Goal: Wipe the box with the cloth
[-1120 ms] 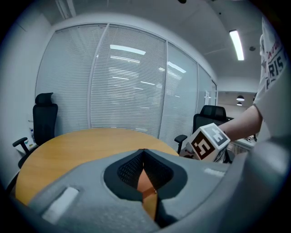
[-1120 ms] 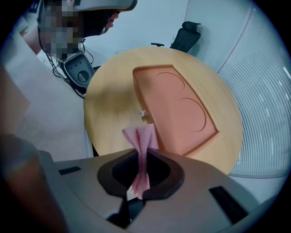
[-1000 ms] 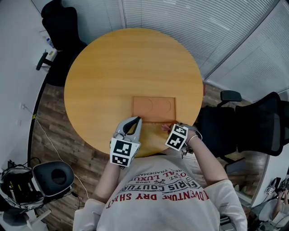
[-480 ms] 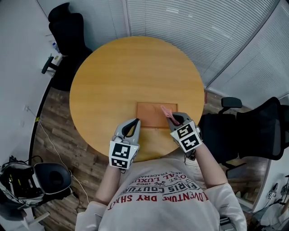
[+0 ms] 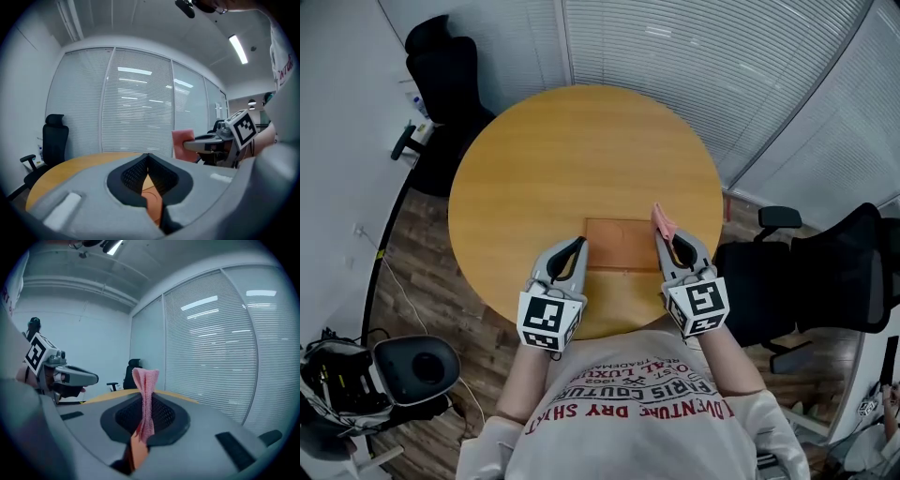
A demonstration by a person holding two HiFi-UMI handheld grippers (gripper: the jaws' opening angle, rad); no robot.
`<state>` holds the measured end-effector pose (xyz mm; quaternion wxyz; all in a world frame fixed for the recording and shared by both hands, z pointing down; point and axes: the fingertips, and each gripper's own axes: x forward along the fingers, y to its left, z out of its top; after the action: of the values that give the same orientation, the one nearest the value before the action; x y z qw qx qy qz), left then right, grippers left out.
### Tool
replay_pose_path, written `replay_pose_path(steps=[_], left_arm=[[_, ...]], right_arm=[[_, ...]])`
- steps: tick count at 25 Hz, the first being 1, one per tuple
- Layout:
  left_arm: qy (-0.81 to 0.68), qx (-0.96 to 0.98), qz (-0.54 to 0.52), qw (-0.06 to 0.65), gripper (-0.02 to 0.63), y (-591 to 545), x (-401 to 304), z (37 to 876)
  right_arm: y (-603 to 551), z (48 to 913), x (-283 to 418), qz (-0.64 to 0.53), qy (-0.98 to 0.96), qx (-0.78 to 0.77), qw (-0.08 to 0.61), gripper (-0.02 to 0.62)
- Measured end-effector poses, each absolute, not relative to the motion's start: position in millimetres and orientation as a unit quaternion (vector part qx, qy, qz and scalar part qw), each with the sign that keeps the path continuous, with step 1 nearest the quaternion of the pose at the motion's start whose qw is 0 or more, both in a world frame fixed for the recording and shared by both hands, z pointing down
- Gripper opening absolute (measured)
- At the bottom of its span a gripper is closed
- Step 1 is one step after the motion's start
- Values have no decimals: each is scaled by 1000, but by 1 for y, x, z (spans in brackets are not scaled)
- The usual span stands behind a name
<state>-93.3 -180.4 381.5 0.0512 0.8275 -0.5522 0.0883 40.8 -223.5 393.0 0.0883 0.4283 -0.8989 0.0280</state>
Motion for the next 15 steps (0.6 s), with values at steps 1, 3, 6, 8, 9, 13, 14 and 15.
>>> replay_pose_path(steps=[1, 3, 6, 8, 9, 13, 14, 15], left_arm=[[-552, 828, 87, 50, 9, -181, -94, 380], [-551, 829, 86, 47, 9, -183, -94, 378], [-547, 832, 86, 45, 9, -185, -92, 378], [-543, 834, 82, 49, 9, -186, -91, 376], [-542, 836, 77, 52, 9, -187, -90, 375], [-544, 834, 69, 58, 9, -190, -93, 374], [-545, 834, 70, 58, 9, -191, -93, 375], [-546, 833, 70, 58, 9, -192, -93, 375]], right_arm=[[-222, 390, 42, 33, -898, 433, 76, 31], [-222, 388, 45, 45, -895, 439, 61, 28], [-225, 390, 51, 58, -890, 449, 53, 28], [-227, 392, 54, 62, -886, 456, 53, 28], [-229, 392, 55, 63, -885, 458, 53, 28], [-231, 394, 58, 70, -882, 463, 53, 26], [-232, 395, 58, 71, -882, 463, 53, 26], [-233, 395, 59, 71, -882, 463, 54, 26]])
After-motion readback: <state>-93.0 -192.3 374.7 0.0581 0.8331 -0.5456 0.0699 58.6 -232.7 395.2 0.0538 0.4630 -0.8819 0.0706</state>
